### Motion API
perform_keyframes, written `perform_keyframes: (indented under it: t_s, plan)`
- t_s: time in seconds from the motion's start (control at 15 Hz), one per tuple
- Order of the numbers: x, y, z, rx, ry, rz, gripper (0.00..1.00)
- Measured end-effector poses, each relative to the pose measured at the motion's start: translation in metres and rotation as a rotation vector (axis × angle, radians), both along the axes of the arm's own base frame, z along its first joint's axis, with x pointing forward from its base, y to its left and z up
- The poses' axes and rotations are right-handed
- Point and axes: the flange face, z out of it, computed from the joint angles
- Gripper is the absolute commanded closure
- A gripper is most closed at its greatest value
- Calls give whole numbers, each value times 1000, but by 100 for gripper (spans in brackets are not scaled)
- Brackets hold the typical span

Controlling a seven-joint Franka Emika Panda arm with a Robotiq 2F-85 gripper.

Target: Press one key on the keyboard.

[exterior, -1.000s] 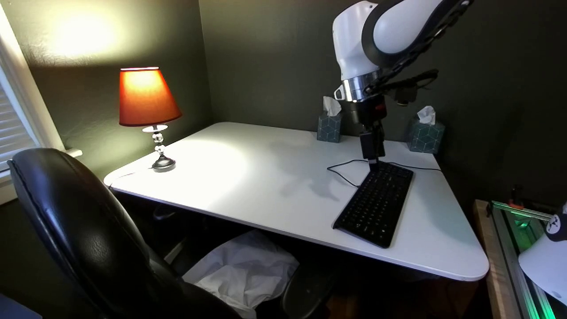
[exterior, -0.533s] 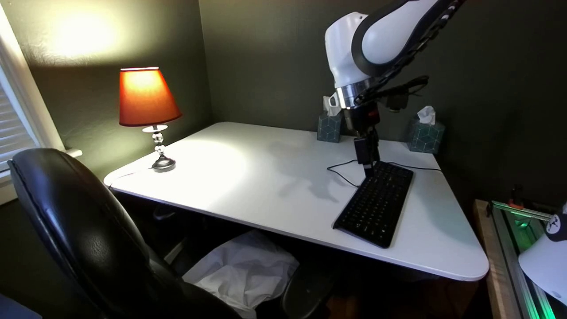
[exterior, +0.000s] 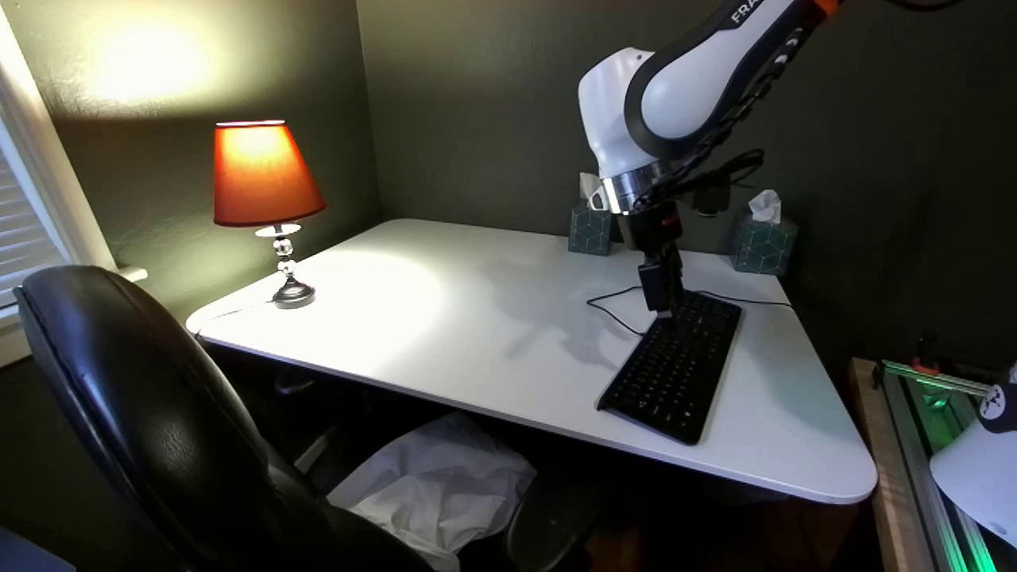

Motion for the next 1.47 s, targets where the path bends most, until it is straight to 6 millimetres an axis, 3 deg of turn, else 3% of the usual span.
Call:
perform_keyframes:
  t_s: [0.13,0.73,0.8,1.47]
  plan:
    - [0,-1,-7,1,14,0,26]
    - [1,-6,-31,5,62,-5,96]
    - [3,-8,-32,5,58,-9,100]
    - [22,-13,-49,31,16,35,100]
